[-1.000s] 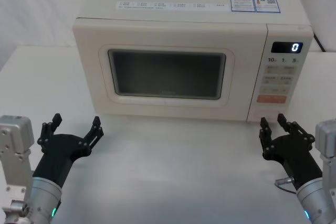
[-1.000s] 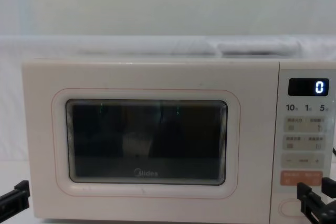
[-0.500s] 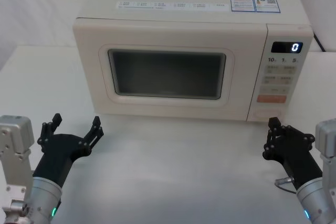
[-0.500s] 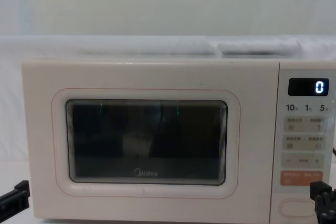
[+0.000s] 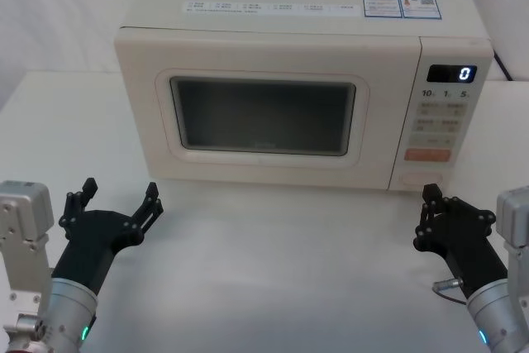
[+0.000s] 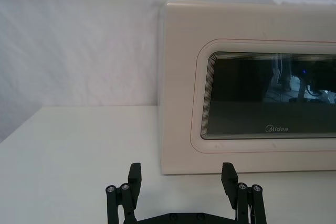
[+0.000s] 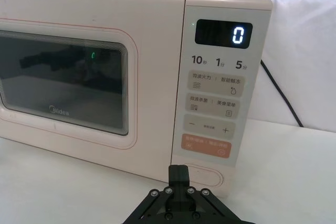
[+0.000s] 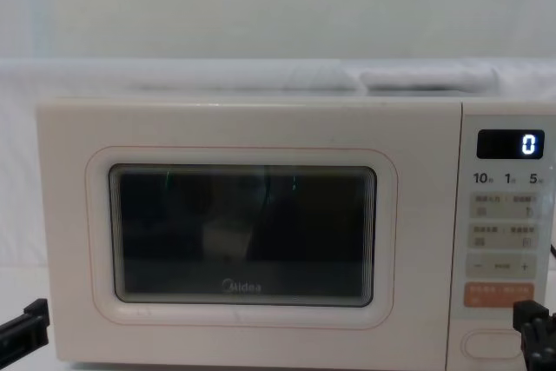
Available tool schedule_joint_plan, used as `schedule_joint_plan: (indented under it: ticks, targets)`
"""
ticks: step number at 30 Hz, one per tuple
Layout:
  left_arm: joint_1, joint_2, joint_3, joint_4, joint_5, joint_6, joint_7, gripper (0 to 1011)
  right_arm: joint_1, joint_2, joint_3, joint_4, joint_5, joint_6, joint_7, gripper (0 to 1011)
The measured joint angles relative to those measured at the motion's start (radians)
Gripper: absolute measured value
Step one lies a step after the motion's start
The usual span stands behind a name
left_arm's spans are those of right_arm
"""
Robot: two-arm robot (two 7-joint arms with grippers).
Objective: Press the button to open the microwave door with one hand; close the microwave door with the other hand.
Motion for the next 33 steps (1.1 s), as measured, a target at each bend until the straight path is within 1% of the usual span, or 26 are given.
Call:
schedule_joint_plan:
  ticks: [6, 9, 16, 33]
  targets:
    - [0.000, 0.000, 0.000, 0.000, 0.000, 0.000, 0.000, 1001, 0.002, -0.012, 0.013, 0.003, -0.004, 0.003, 0.007, 0]
    - [0.000, 0.000, 0.000, 0.000, 0.000, 0.000, 0.000, 1001, 0.006, -0.026, 0.025, 0.013, -0.004, 0.009, 0.019, 0]
    - [0.000, 0.000, 0.000, 0.000, 0.000, 0.000, 0.000, 1001, 0.020, -0.047, 0.040, 0.038, 0.000, 0.021, 0.038, 0]
    - [0.000, 0.000, 0.000, 0.000, 0.000, 0.000, 0.000, 1001, 0.098, -0.117, 0.089, 0.178, -0.003, 0.036, 0.073, 0]
